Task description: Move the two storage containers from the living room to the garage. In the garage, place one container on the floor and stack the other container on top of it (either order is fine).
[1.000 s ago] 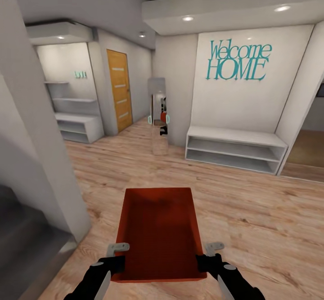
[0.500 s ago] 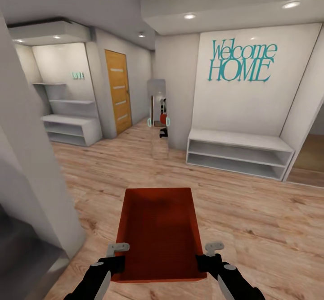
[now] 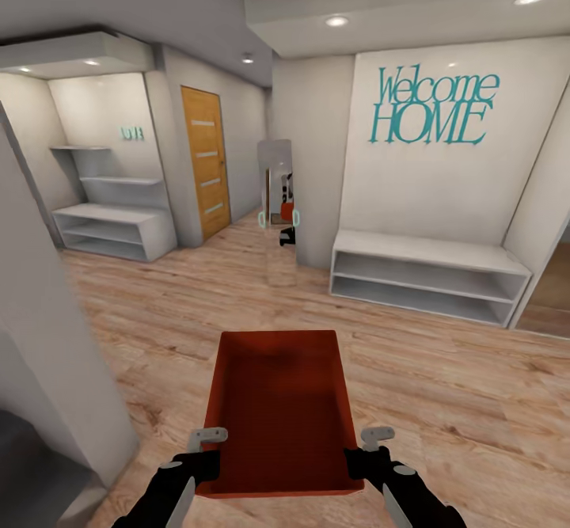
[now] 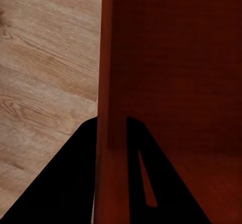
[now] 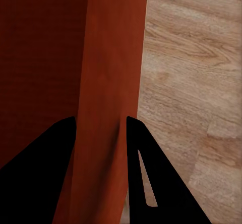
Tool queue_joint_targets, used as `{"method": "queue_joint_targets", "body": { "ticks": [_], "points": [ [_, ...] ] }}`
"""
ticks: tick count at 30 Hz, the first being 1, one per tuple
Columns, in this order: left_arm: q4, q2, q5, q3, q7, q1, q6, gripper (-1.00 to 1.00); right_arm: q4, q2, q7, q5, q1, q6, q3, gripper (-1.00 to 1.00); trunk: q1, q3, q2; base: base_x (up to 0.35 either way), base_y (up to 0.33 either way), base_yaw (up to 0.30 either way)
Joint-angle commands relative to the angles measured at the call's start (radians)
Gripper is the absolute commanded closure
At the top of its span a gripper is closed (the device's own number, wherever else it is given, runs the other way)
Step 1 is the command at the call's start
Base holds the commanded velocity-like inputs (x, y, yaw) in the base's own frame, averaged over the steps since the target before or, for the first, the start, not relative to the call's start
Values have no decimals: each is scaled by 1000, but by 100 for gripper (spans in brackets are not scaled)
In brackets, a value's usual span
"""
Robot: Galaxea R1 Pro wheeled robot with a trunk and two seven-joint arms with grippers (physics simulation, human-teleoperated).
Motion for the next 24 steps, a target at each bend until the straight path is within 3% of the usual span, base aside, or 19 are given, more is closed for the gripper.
{"method": "queue_joint_targets", "body": {
  "ticks": [1, 24],
  "points": [
    [0, 7, -17, 0, 14, 0, 8, 100, -5, -1, 22, -16, -1, -10, 8, 100, 1, -2, -1, 329, 0, 0],
    [1, 6, -17, 0, 14, 0, 8, 100, -5, -1, 23, -15, -1, -10, 8, 100, 1, -2, -1, 329, 0, 0]
  ]
}}
